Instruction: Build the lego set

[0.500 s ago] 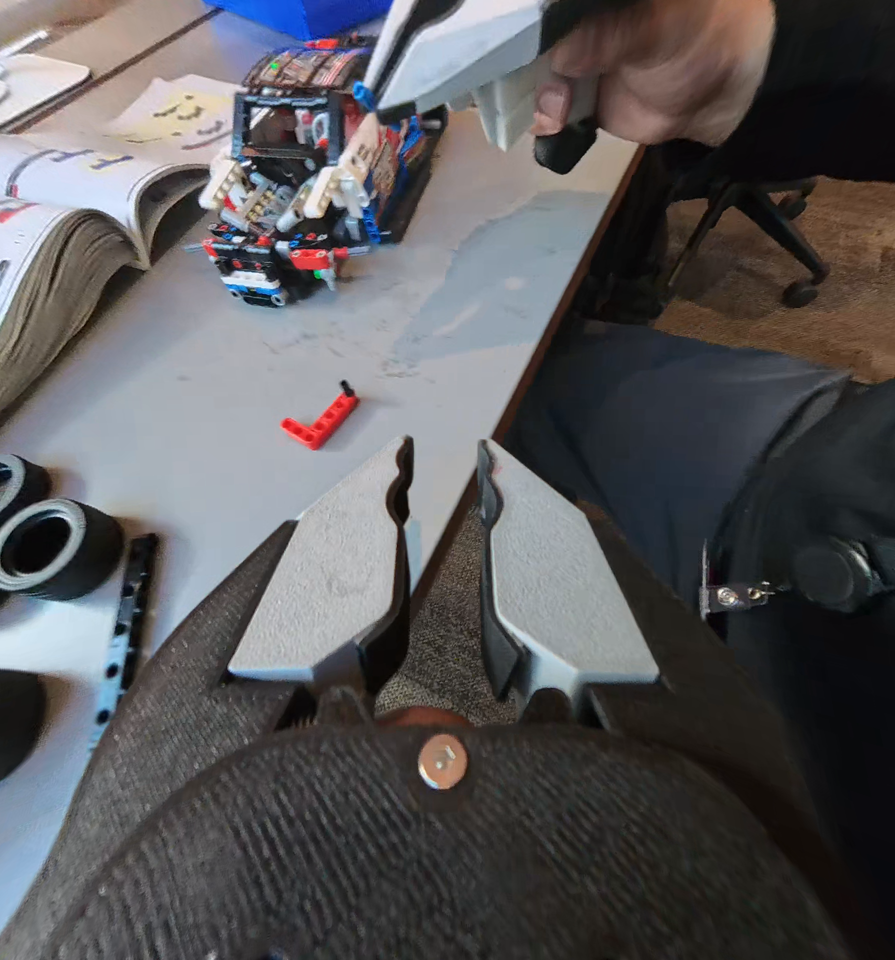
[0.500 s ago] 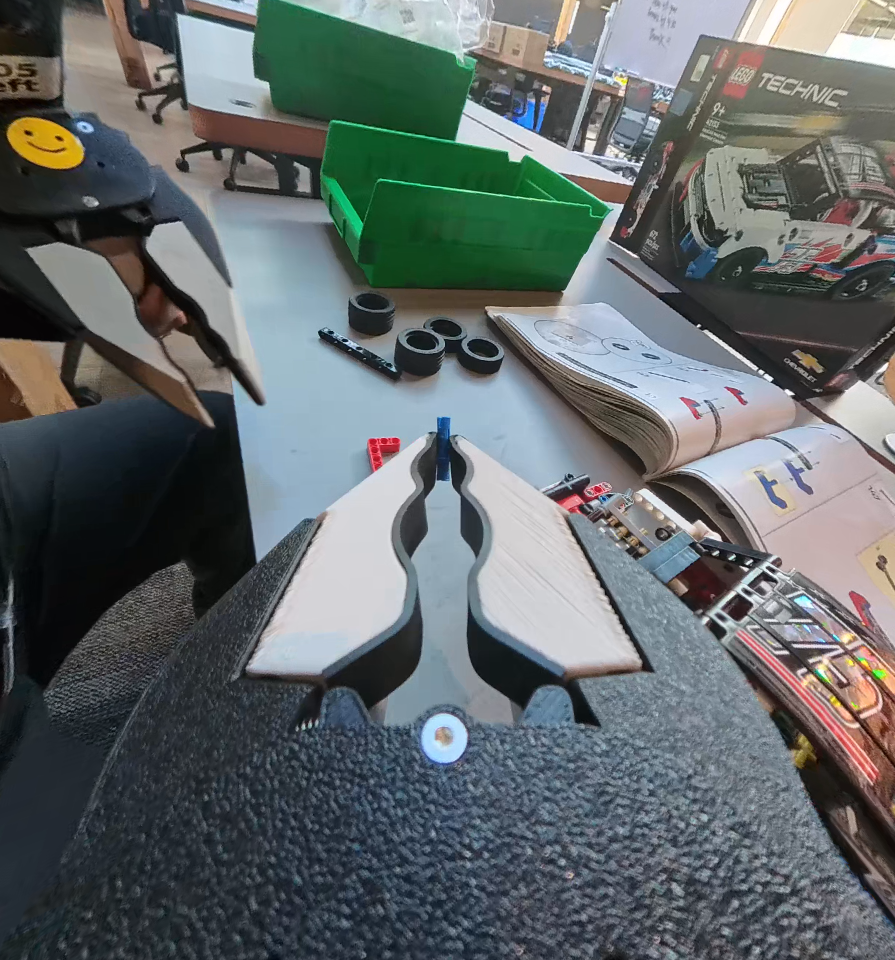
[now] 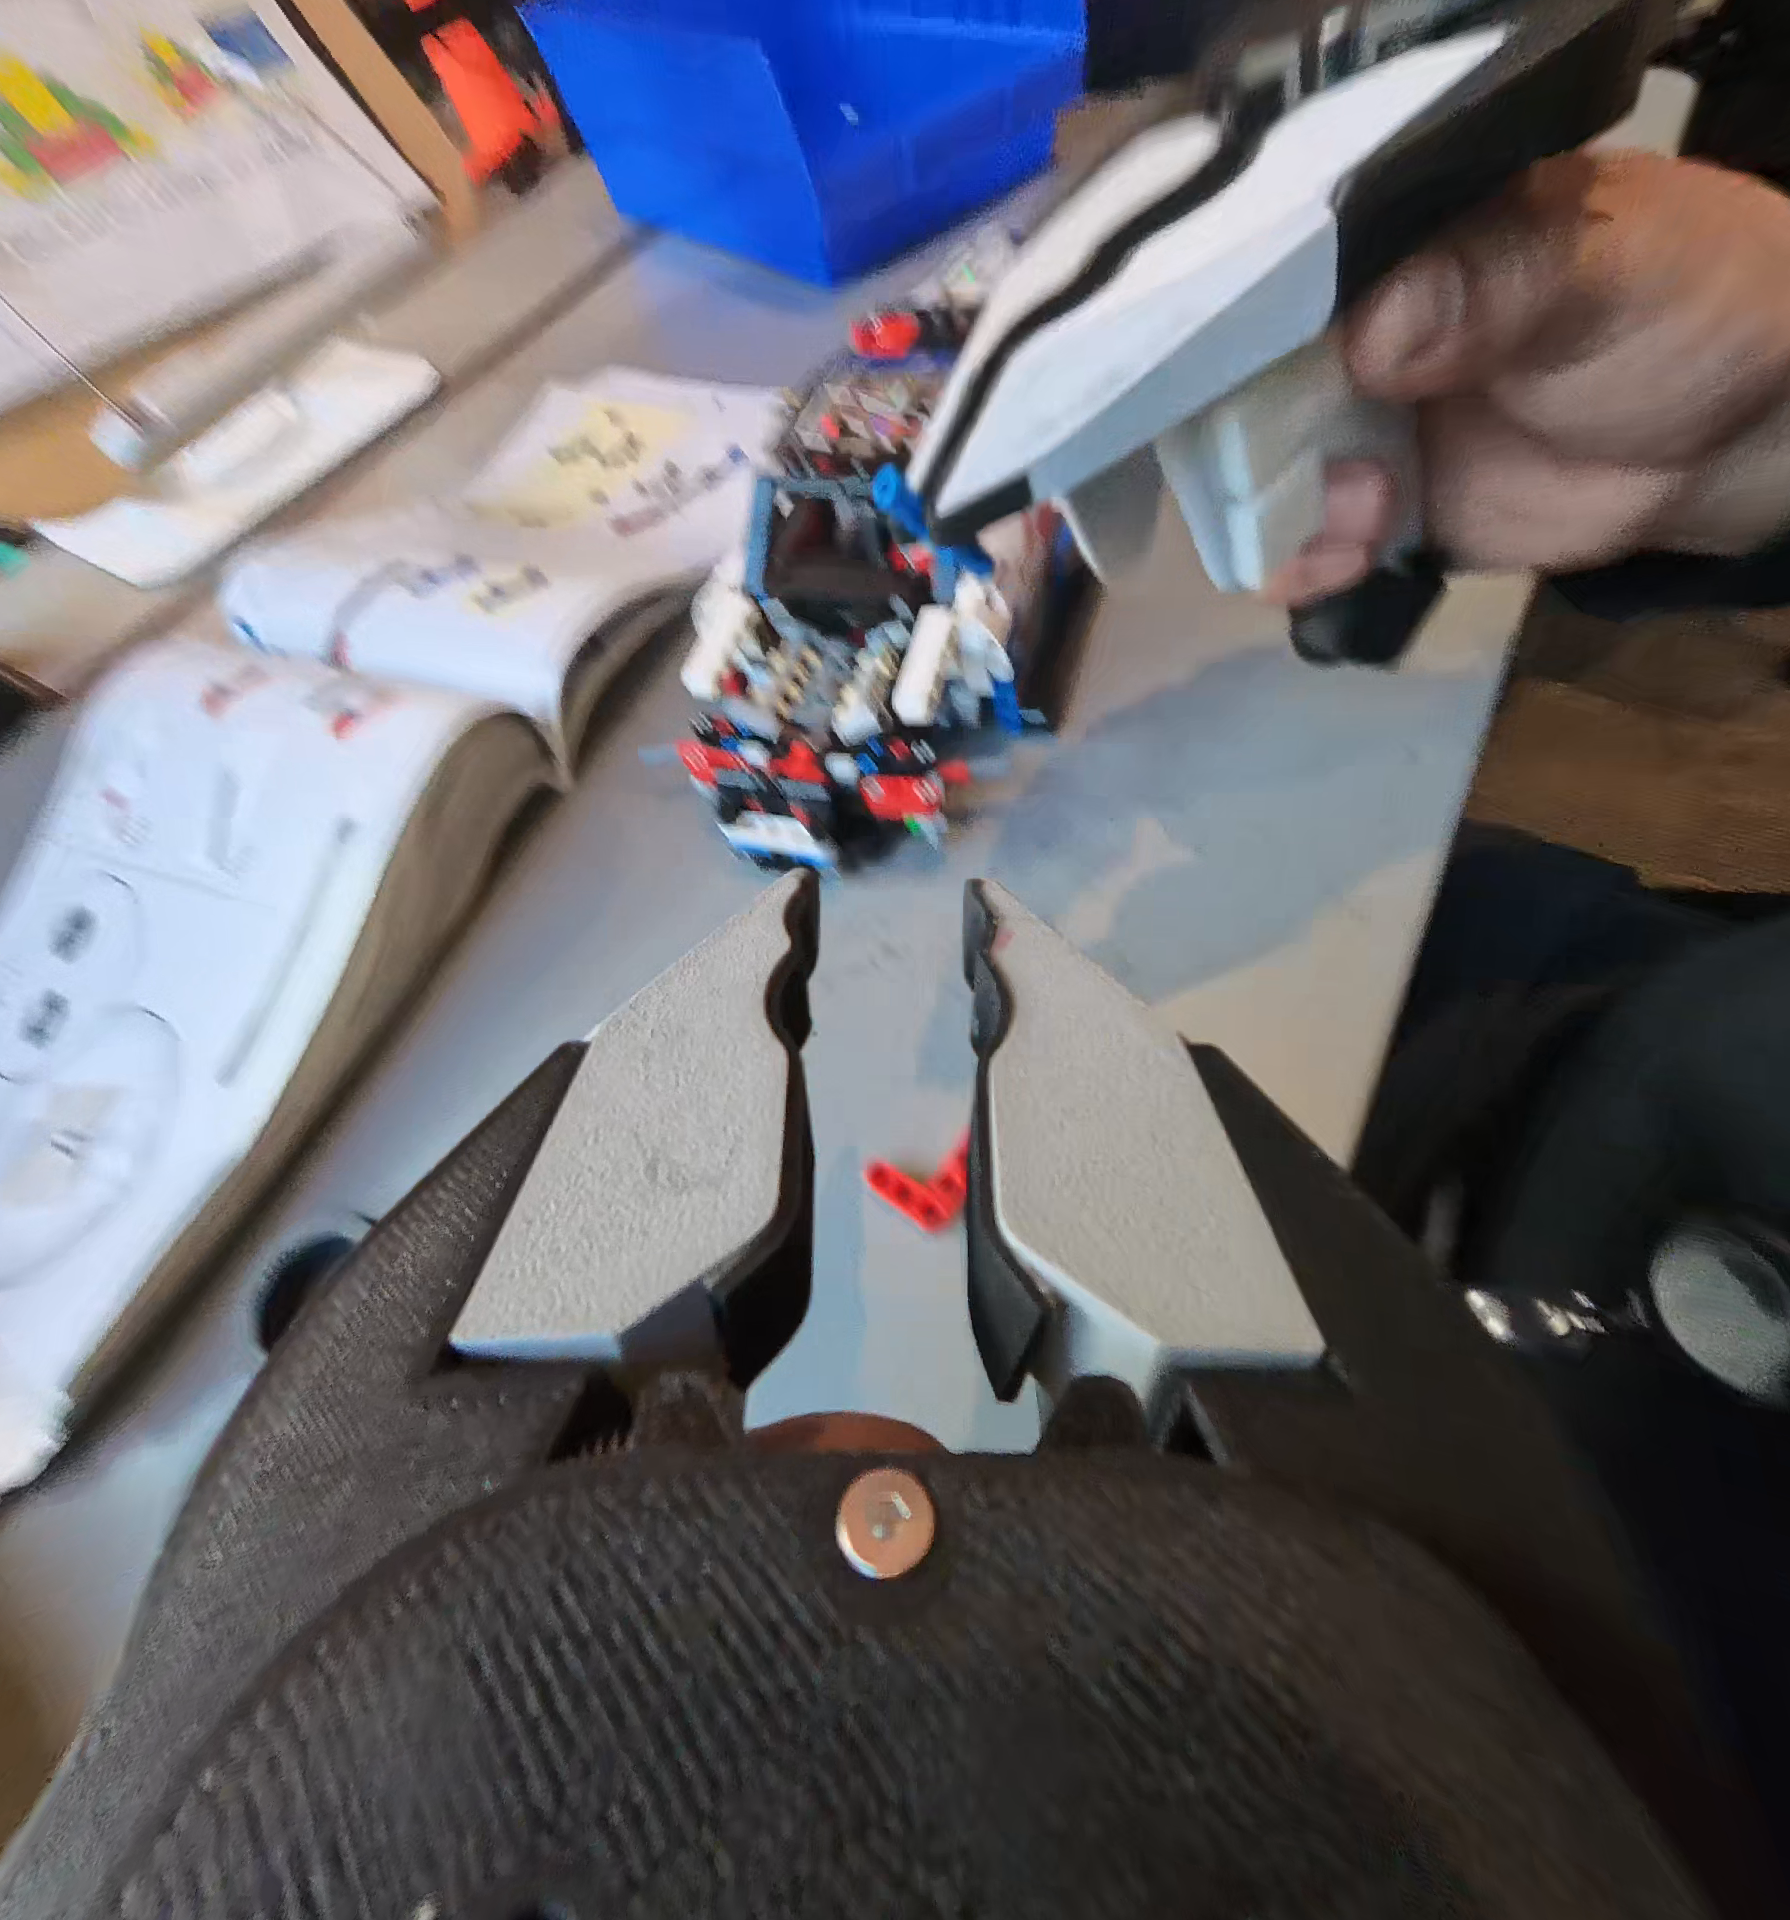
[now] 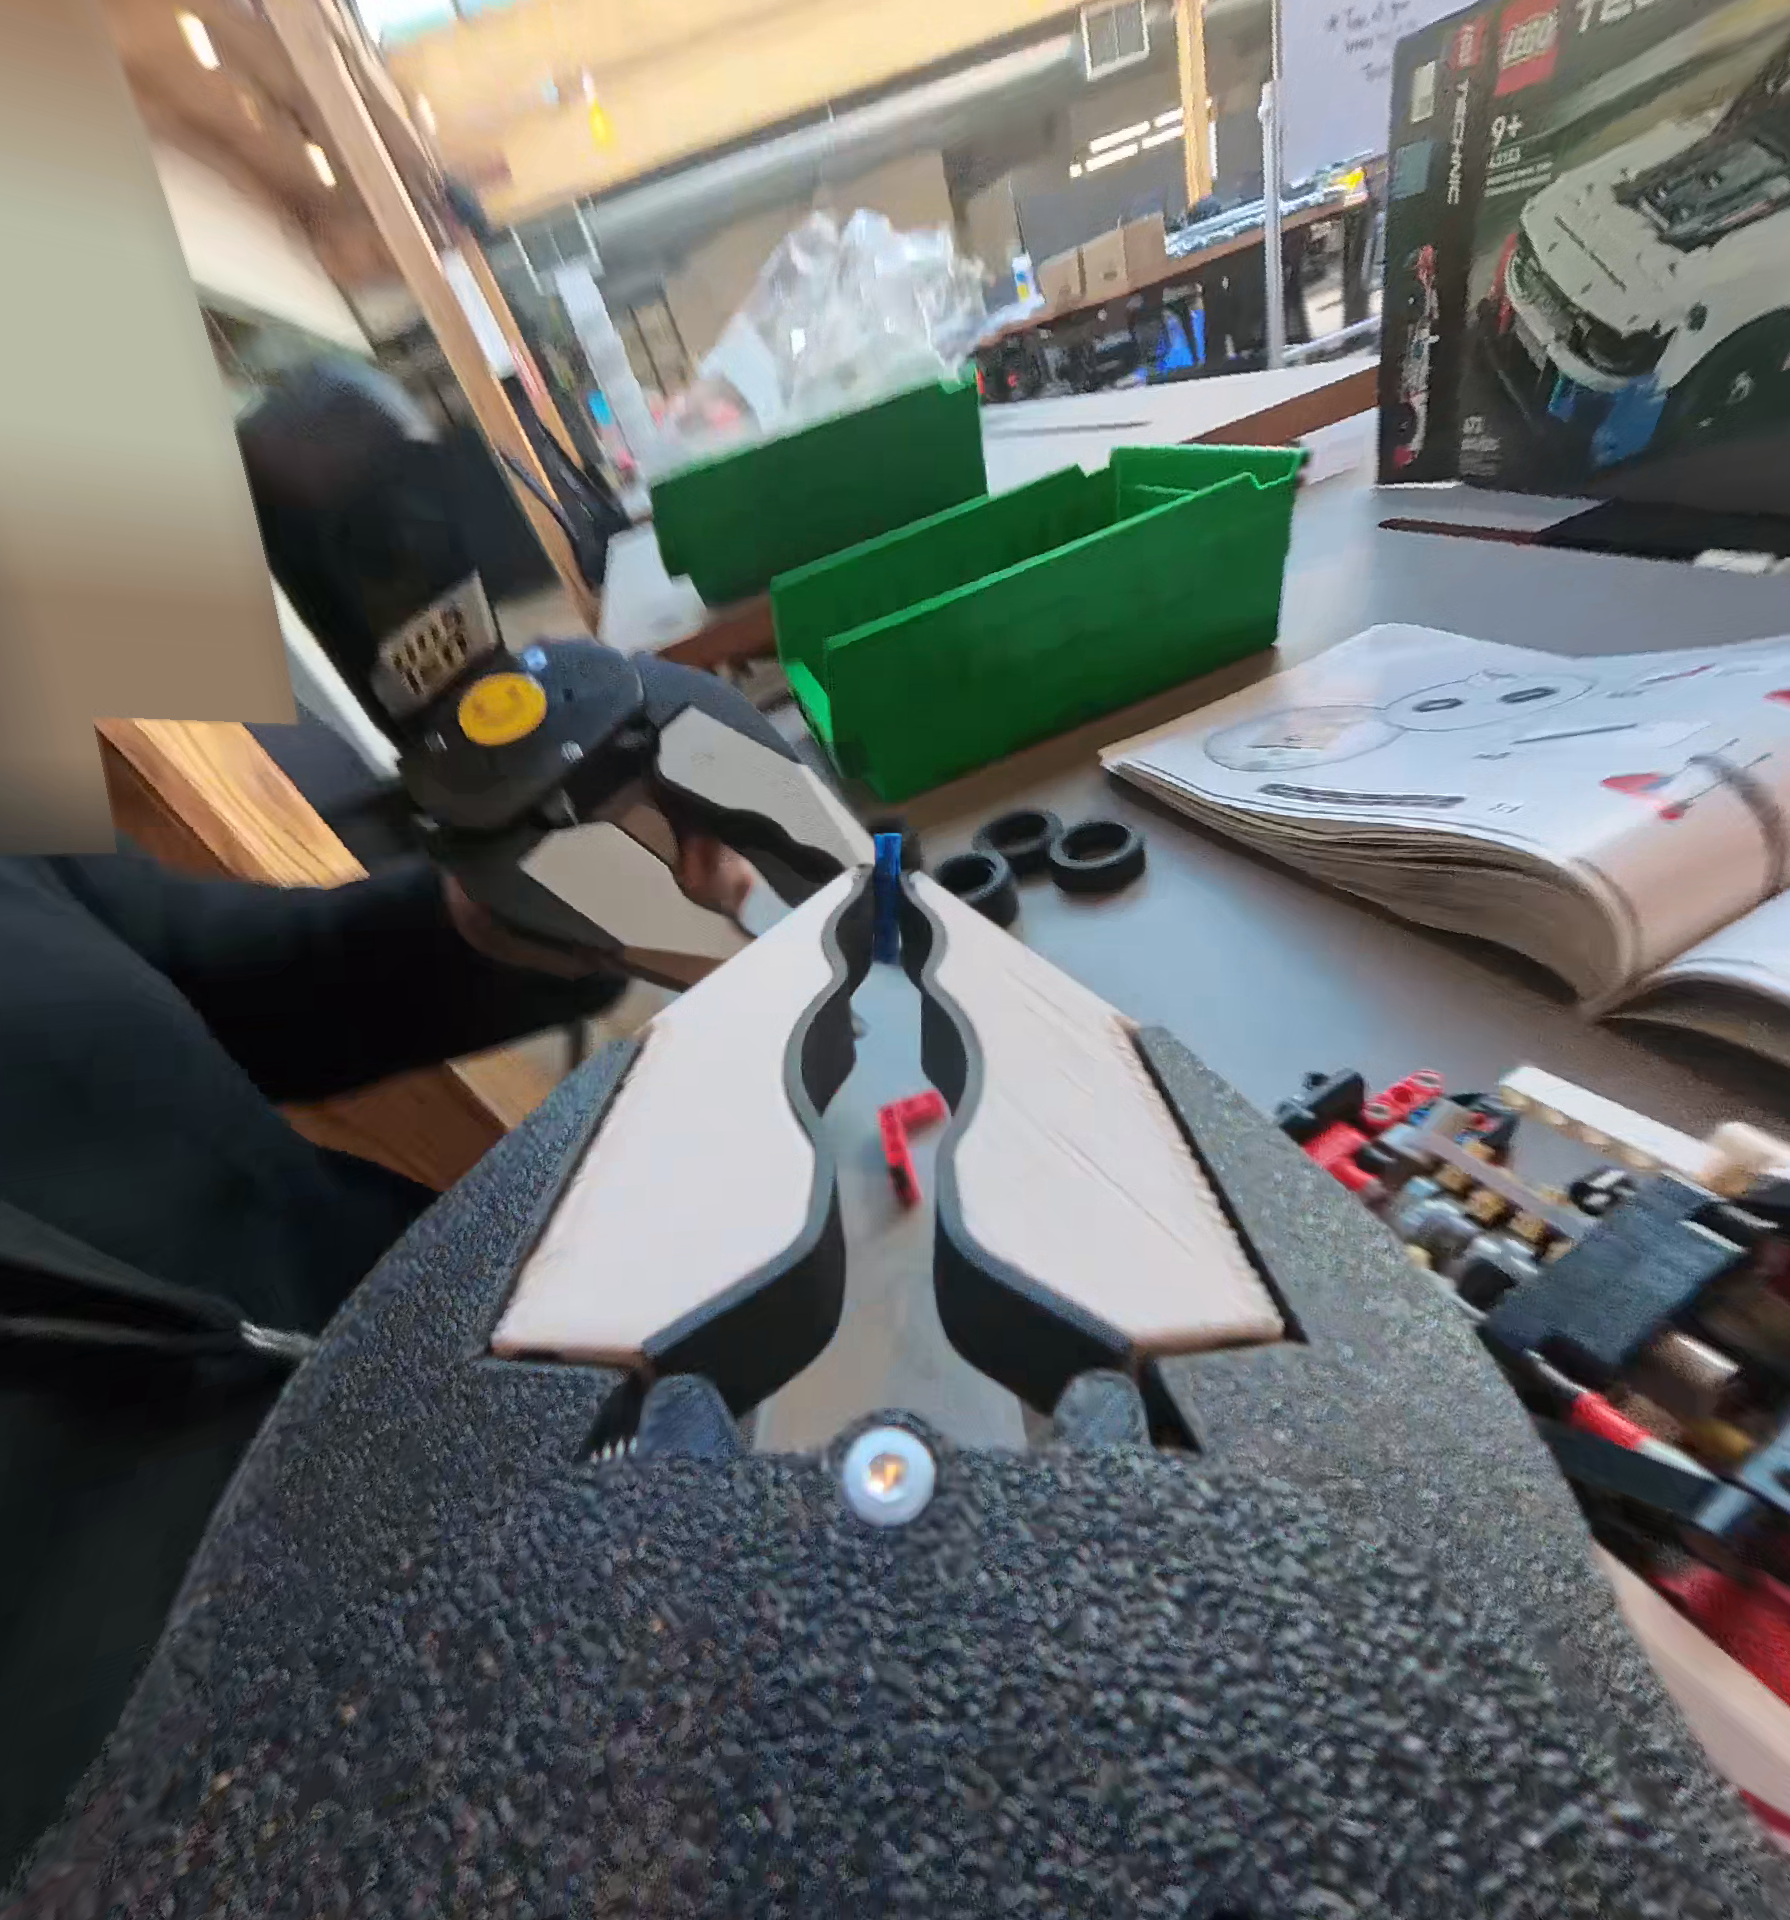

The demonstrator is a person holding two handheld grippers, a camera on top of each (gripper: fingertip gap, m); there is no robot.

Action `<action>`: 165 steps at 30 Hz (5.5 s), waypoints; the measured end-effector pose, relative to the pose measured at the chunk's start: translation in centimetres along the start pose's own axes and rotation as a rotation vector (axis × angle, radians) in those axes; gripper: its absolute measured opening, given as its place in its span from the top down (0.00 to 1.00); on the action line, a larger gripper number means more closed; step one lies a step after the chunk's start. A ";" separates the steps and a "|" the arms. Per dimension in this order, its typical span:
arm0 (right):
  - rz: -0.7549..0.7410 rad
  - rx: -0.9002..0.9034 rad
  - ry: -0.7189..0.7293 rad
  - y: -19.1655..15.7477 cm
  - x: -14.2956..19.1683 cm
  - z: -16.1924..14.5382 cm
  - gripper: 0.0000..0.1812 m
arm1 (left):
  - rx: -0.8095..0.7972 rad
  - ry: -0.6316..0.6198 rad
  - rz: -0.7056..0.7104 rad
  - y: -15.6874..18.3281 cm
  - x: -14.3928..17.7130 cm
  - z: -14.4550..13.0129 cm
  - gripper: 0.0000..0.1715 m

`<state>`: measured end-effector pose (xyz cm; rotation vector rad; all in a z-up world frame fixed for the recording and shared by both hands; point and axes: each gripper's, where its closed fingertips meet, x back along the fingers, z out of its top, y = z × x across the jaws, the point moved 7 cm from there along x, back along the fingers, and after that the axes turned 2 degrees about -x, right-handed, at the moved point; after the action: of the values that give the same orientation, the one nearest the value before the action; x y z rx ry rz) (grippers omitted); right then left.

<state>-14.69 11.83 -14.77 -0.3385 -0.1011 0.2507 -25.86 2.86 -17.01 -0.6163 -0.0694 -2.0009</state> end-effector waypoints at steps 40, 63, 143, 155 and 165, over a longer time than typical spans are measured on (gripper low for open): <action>0.110 -0.390 0.061 1.2 0.2 1.2 0.98 | -0.414 0.073 -0.072 -1.2 -0.4 5.3 0.77; 0.020 -0.140 0.053 0.5 -0.4 1.4 0.98 | 0.304 0.143 -0.342 -2.1 -1.0 4.2 0.99; -0.017 0.380 -0.908 -1.2 -6.4 -5.5 0.98 | -0.124 -0.257 -0.403 -0.4 -1.7 -6.7 0.87; -0.054 0.246 -0.740 -0.4 -4.9 -3.7 0.98 | -0.004 -0.206 -0.334 -0.3 -0.7 -6.1 0.84; -0.006 0.149 -0.587 -0.5 -4.6 -2.8 0.98 | -0.071 -0.089 -0.294 0.1 -0.9 -3.0 0.89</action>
<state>-18.57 9.25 -17.51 -0.1076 -0.6580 0.3443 -26.59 2.61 -20.01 -0.7765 -0.1511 -2.2662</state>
